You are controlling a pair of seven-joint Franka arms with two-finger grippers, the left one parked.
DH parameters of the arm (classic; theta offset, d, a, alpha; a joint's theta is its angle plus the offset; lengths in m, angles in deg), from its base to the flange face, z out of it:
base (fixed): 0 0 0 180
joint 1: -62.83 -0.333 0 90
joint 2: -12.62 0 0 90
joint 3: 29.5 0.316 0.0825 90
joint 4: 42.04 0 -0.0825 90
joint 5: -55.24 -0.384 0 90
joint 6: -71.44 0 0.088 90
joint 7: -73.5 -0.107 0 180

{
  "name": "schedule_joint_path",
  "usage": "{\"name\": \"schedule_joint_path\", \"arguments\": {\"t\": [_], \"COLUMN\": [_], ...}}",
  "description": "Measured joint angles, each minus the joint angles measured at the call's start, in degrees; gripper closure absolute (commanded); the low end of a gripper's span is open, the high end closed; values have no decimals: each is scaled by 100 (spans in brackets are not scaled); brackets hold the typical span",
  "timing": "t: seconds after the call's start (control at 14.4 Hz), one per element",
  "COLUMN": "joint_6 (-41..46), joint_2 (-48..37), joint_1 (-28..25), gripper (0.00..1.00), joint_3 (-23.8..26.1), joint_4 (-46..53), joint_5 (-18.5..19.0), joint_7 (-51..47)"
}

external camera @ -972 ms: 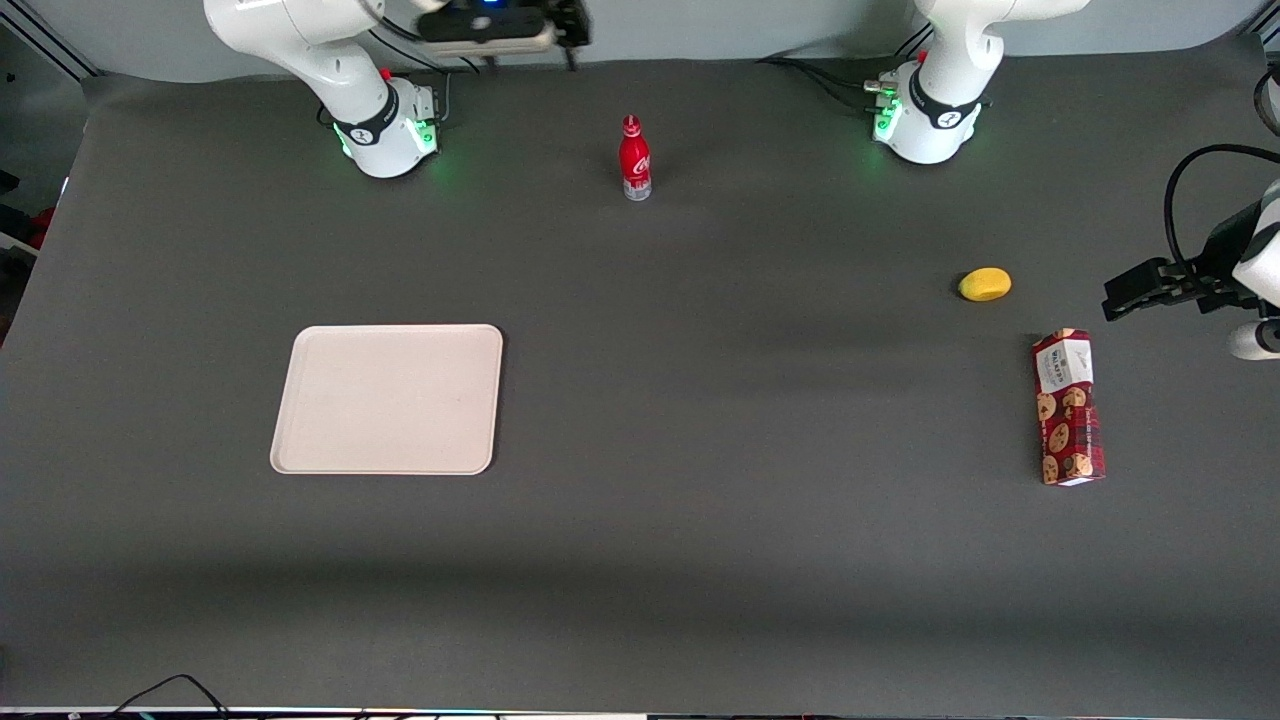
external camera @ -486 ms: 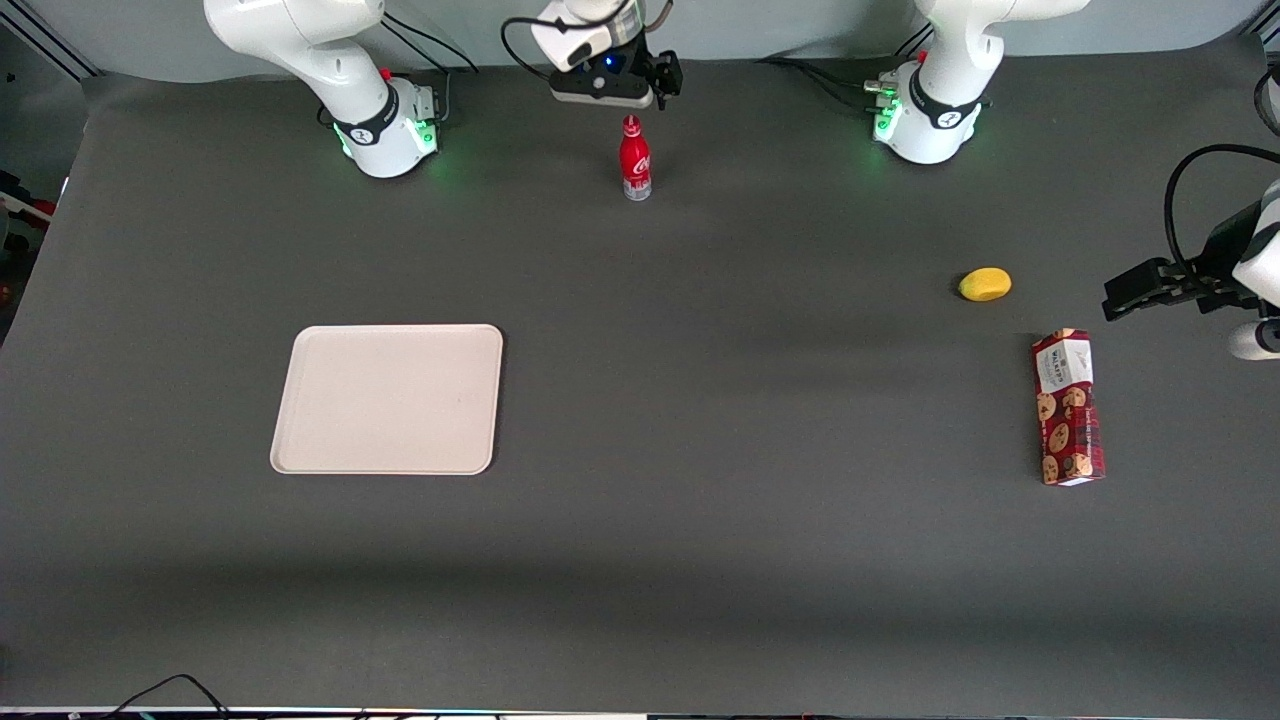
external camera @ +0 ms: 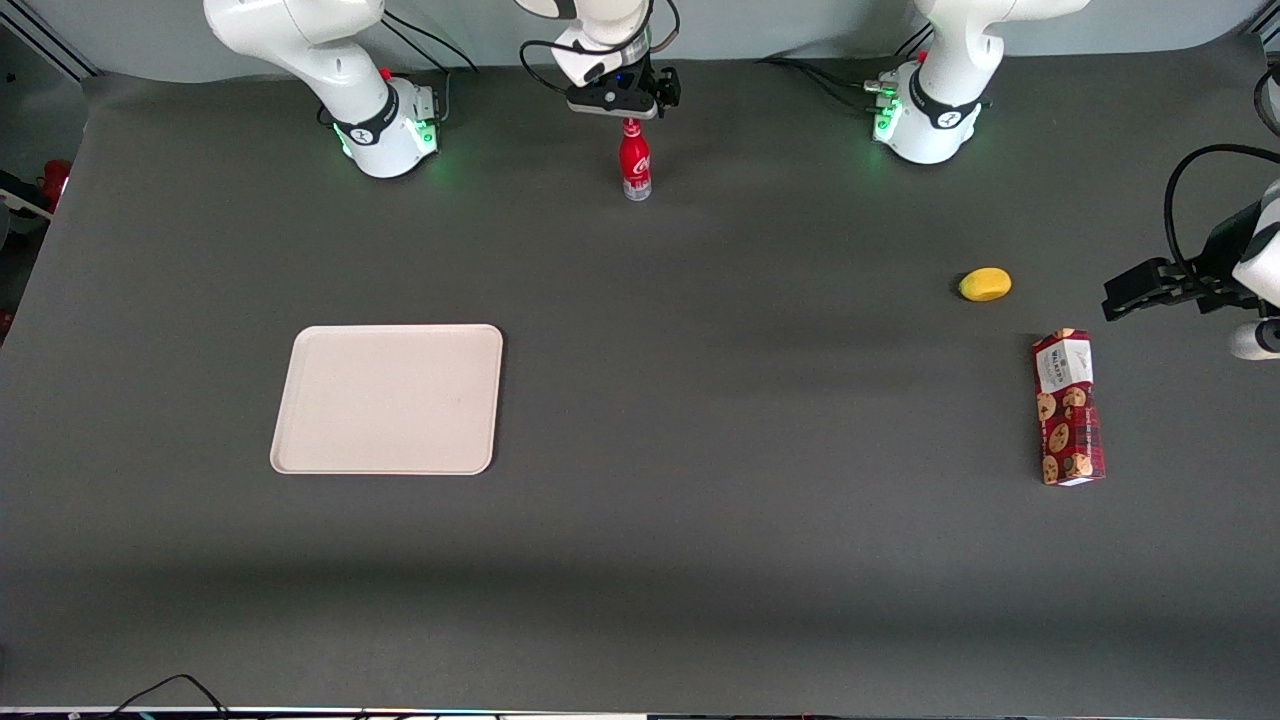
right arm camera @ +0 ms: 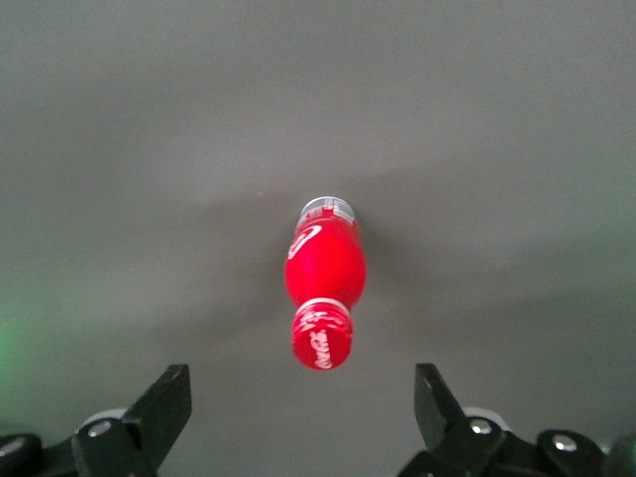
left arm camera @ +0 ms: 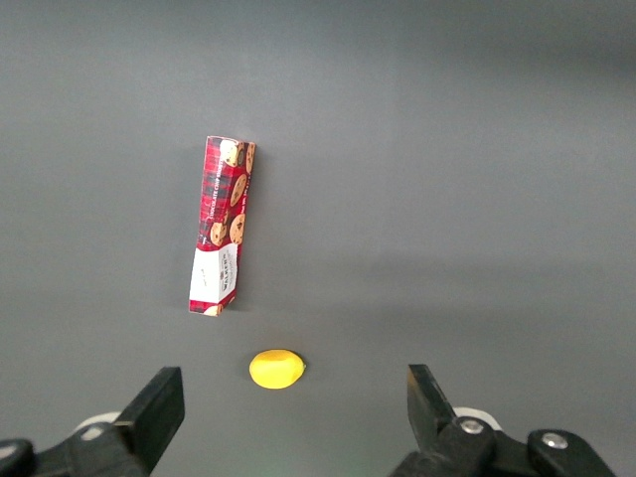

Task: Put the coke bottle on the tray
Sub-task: 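Lower the right gripper around the bottle neck and close it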

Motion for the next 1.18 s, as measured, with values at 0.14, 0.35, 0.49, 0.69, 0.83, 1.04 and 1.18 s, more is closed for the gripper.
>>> {"name": "schedule_joint_path", "arguments": {"t": [0.14, 0.35, 0.49, 0.69, 0.83, 1.04, 1.18], "joint_6": [-133, -225, -348, -526, -565, -565, -565], "joint_2": [0, 52, 265, 650, 735, 740, 741], "joint_1": [-12, -78, -158, -204, -205, -205, -207], "gripper": [0, 0, 0, 3, 9, 17, 23], "joint_3": [43, 55, 59, 66, 67, 79, 95], "joint_4": [-128, -195, -229, -238, -236, -229, -226], "joint_5": [54, 447, 953, 1276, 1287, 1288, 1288], "joint_7": [-64, -451, -943, -1281, -1294, -1301, -1305]}}
